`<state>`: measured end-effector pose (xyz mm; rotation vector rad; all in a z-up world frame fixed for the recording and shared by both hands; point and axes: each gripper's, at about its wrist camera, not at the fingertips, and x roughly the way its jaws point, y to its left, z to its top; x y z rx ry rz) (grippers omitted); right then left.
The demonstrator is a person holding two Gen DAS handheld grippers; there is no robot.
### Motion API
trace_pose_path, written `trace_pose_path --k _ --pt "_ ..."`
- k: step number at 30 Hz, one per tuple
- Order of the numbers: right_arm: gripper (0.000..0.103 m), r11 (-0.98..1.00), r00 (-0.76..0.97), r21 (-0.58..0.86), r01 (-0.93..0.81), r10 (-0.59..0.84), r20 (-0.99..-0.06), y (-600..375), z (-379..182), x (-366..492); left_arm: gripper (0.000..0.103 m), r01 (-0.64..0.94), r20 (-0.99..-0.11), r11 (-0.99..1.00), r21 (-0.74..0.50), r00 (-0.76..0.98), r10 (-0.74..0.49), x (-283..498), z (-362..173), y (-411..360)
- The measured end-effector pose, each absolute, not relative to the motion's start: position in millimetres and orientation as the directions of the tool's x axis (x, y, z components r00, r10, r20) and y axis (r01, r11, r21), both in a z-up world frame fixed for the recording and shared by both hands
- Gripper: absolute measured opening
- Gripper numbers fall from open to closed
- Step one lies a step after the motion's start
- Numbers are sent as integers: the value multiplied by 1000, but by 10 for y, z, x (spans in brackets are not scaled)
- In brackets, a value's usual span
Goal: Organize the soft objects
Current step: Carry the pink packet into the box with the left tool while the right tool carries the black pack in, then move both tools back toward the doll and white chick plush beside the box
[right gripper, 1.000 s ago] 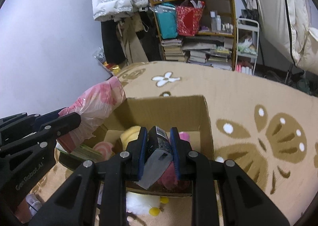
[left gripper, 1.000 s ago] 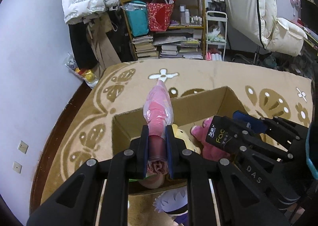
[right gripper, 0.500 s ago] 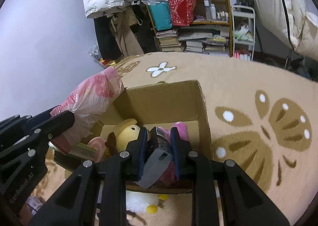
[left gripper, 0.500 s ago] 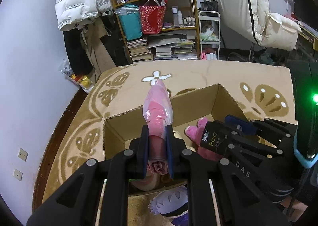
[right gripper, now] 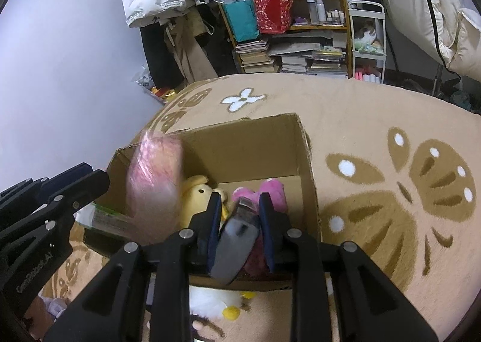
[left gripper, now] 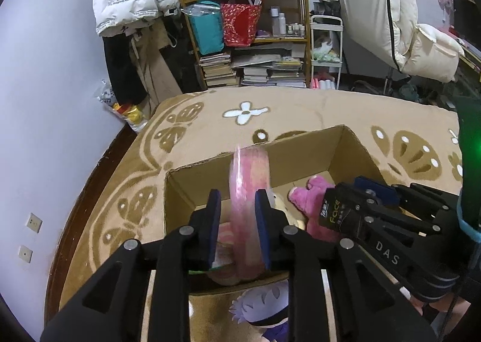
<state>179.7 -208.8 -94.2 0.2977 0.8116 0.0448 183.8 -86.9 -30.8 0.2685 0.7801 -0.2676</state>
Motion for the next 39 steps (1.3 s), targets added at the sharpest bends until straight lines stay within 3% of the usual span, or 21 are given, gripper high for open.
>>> trace_pose_path --k 3,5,6,7,17,19,25,39 --pt "33 962 689 264 65 148 -709 -2062 -919 1787 30 325 -726 936 135 675 -130 1854 -308 -828" --pt "44 962 694 266 55 155 -703 -2052 -890 1770 48 320 -724 936 144 679 -121 1846 -302 -815" --pt "50 963 697 266 53 155 -700 -2042 -869 1757 63 316 -722 936 155 683 -111 1835 -299 -814" --pt "55 963 700 265 51 155 -697 -2038 -857 1750 68 309 -720 936 166 686 -99 1822 -294 -814" --pt "92 958 730 282 59 151 -666 -2043 -625 1591 84 221 -684 961 169 728 -47 1684 -129 -601" --pt "96 961 735 270 56 143 -663 -2018 -575 1544 94 204 -681 967 153 731 -46 1649 -87 -509" --pt "103 970 751 240 44 126 -648 -1956 -456 1390 102 146 -663 980 138 748 -18 1480 16 -325" --pt "103 971 751 234 57 113 -651 -1901 -448 1006 103 110 -664 990 92 748 -21 1132 112 -48"
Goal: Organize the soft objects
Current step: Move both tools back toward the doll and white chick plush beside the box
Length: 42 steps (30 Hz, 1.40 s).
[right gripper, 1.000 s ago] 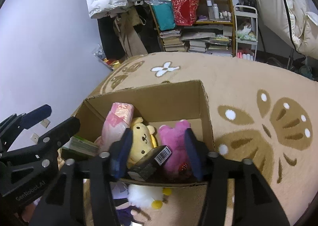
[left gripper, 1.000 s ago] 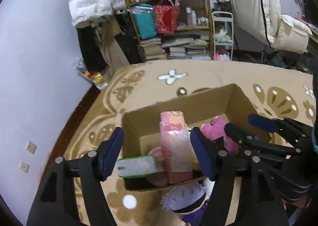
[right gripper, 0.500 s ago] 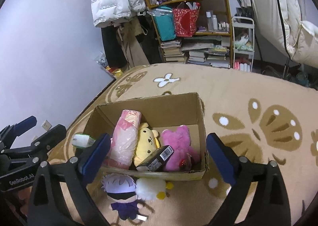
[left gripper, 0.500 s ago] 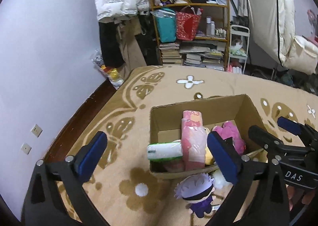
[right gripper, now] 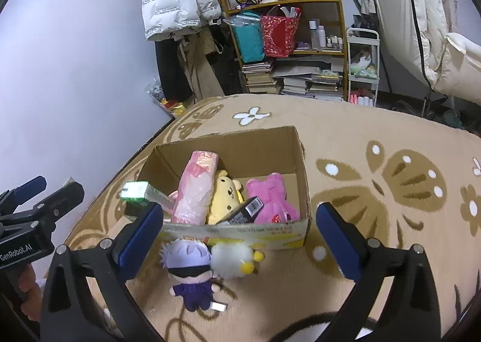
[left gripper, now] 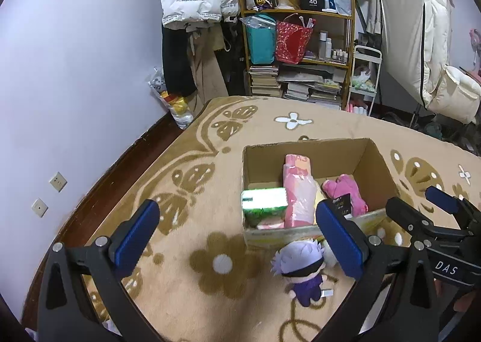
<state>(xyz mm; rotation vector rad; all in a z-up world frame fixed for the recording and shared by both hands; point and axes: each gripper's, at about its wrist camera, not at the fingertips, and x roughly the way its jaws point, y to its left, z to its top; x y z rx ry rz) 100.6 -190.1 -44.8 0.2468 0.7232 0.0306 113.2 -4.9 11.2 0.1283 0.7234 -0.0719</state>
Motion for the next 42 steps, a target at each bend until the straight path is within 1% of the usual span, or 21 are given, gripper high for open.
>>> trace_pose_path --k 3,12,17,22,25,36,42 --pt "103 970 752 234 60 111 -650 -1892 -471 936 103 105 -670 990 91 742 -18 1085 100 -29" --pt "103 972 747 229 54 113 -655 -1879 -628 836 103 86 -733 996 21 679 -43 1047 -121 55" --pt "103 965 741 259 44 142 -656 -1867 -778 837 102 78 -768 997 -4 638 -53 1092 -296 63" --pt "103 963 728 267 23 167 -665 -1839 -951 877 103 87 -789 996 27 613 -32 1128 -466 -24" --pt "103 954 709 299 32 189 -679 -1865 -1070 936 103 77 -789 996 51 614 -7 1151 -544 -69" --pt "103 950 646 311 35 216 -732 -1891 -1411 1127 102 82 -856 997 9 515 -35 1354 -917 -113" --pt "103 947 613 318 42 227 -757 -1897 -1567 1219 102 86 -873 996 18 488 -26 1466 -1034 -151"
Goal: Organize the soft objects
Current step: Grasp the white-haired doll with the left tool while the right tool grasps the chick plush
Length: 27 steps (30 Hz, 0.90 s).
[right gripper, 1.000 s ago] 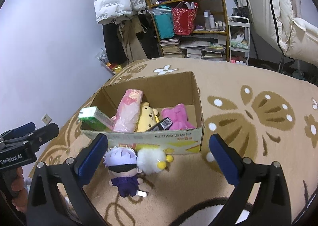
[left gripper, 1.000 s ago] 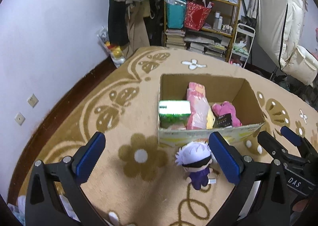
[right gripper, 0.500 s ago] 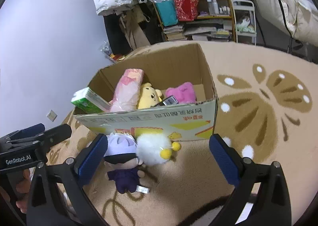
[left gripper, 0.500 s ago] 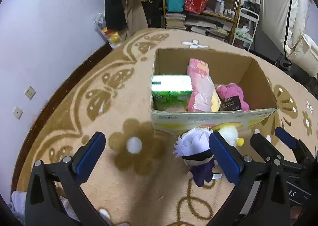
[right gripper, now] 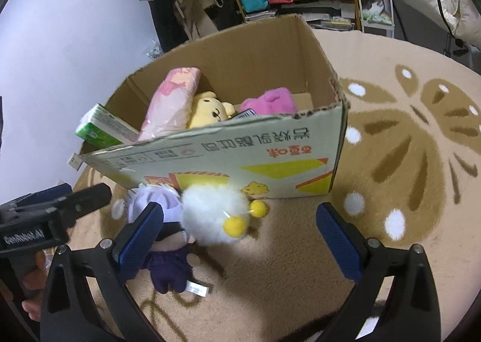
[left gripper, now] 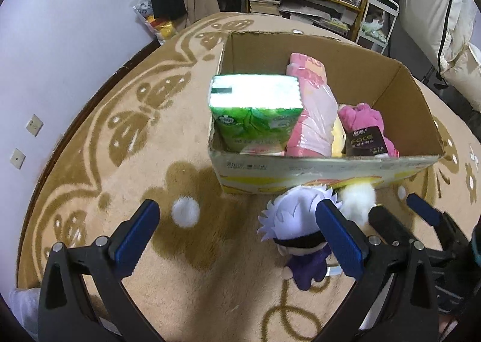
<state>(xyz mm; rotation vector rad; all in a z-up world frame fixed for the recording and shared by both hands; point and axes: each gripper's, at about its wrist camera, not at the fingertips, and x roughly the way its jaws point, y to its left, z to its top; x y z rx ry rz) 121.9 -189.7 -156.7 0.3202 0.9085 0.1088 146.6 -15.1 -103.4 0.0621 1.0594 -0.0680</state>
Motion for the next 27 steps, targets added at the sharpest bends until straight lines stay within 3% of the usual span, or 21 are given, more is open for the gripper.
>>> trace_pose_path --k 4,12,27 --pt "102 955 598 294 25 221 -770 -1860 -1630 1266 102 82 -879 997 -9 474 -47 1553 -1073 -157" --pt "83 962 537 273 -24 243 -808 -1763 -1816 1404 102 107 -906 994 -18 419 -61 1669 -1249 -246" --pt "73 960 534 255 -115 276 -799 -1567 -1828 1474 102 118 -938 985 -126 310 -157 1808 -1555 -355"
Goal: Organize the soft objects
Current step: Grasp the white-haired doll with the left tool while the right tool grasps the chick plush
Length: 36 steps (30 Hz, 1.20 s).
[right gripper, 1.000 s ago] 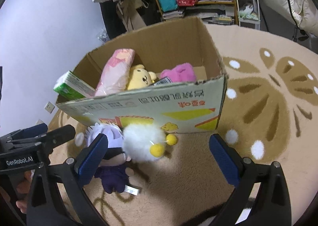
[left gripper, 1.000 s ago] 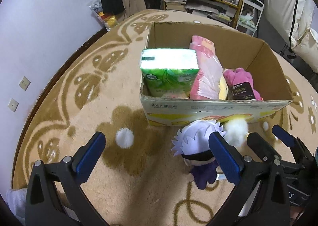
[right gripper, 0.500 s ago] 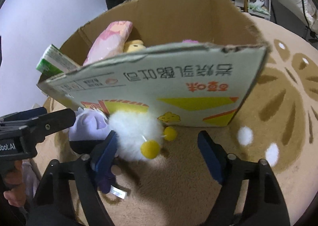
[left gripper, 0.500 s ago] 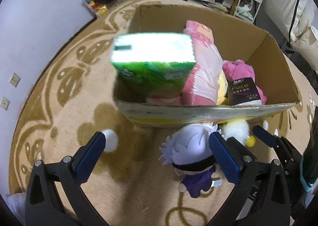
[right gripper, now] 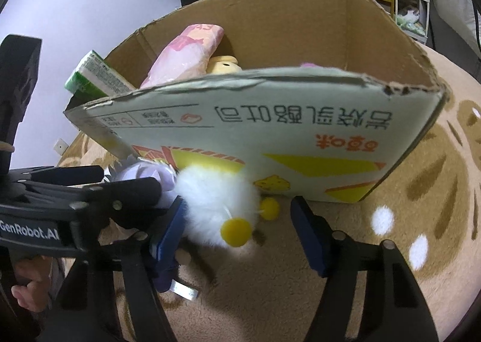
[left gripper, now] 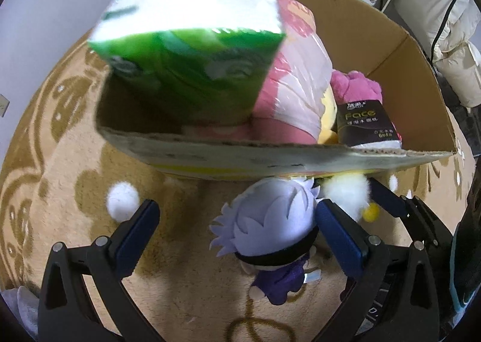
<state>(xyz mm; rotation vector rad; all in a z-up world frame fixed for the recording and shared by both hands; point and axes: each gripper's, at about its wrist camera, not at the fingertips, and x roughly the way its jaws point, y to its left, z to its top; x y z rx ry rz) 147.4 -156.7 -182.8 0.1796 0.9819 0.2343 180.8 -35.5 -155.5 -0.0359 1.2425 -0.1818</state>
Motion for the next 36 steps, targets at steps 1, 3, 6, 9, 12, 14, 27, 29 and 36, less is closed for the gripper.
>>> trace_pose_path --k 1,3,6,9,12,14,27,29,36 --pt "72 960 533 254 -117 277 -799 -1517 -1824 1438 102 122 -939 984 -127 306 -159 1812 -1570 -371" --pt "71 959 532 254 -123 280 -799 -1500 -1828 1444 102 128 -940 984 -124 303 -158 1822 -1595 -401" --pt "71 956 527 267 -123 291 -798 -1525 -1865 1483 102 126 -942 983 -133 292 -165 1861 -1637 -429" --pt "71 955 523 271 -122 294 -800 -1545 -1877 1491 95 118 -945 982 -150 275 -177 1891 -1679 -413" --pt "71 957 523 263 -127 289 -801 -1527 -1870 1492 81 121 -944 978 -173 262 -199 1900 -1714 -419" --pt "71 957 522 260 -128 288 -803 -1512 -1873 1493 69 130 -943 974 -185 255 -213 1901 -1734 -401" --pt "70 942 513 311 -129 332 -792 -1584 -1890 1492 42 145 -931 959 -244 241 -273 1896 -1660 -396" --pt "64 940 514 311 -143 339 -788 -1535 -1898 1506 40 147 -930 959 -243 246 -273 1795 -1675 -334" --pt "36 913 506 368 -178 406 -761 -1458 -1932 1547 40 189 -922 961 -201 295 -251 1678 -1562 -286"
